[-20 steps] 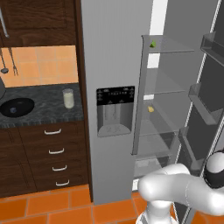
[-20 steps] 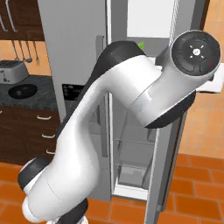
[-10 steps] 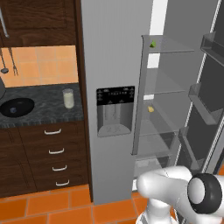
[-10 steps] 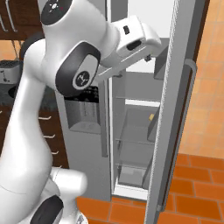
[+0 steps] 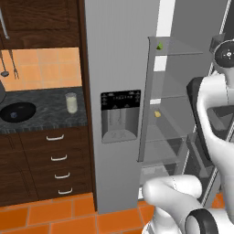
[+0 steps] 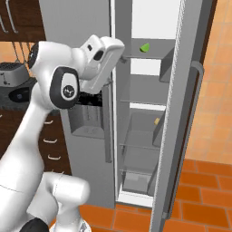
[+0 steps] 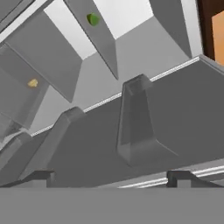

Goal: Grab a lemon wedge from the fridge and one ice cube from the ice bowl, and put them in the glass of lemonade.

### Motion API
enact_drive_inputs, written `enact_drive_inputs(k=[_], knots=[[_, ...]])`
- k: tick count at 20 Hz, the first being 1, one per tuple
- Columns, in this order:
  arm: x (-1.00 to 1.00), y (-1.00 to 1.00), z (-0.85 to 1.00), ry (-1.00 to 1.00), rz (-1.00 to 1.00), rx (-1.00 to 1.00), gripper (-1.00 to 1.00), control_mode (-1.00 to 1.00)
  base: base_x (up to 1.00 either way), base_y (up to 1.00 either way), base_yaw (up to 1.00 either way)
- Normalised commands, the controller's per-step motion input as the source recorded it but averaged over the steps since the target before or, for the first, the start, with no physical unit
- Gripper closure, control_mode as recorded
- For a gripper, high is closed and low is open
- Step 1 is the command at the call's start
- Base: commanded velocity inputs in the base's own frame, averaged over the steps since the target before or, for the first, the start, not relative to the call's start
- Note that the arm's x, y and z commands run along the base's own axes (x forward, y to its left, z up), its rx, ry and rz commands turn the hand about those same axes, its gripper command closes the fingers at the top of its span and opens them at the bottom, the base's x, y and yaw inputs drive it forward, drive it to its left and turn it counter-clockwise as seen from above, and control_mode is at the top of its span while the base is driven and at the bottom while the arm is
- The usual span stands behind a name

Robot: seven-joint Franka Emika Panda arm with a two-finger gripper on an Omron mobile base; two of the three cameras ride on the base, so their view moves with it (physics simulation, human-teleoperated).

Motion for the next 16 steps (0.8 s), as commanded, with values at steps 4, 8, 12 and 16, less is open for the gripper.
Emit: enact_drive_inputs(k=[4, 8, 12, 16], knots=[[0.83, 0.0, -0.15, 0.01, -0.19, -0.21, -1.0, -1.0, 0.0, 0.0, 0.0], [0.58, -0.03, 0.05, 0.13, -0.21, -0.14, -1.0, -1.0, 0.0, 0.0, 0.0], [0.35, -0.17, 0.02, 0.09, -0.13, -0.01, -1.0, -1.0, 0.0, 0.0, 0.0], [0.06, -0.57, 0.0, -0.02, -0.12, 0.08, -1.0, -1.0, 0.0, 0.0, 0.0]])
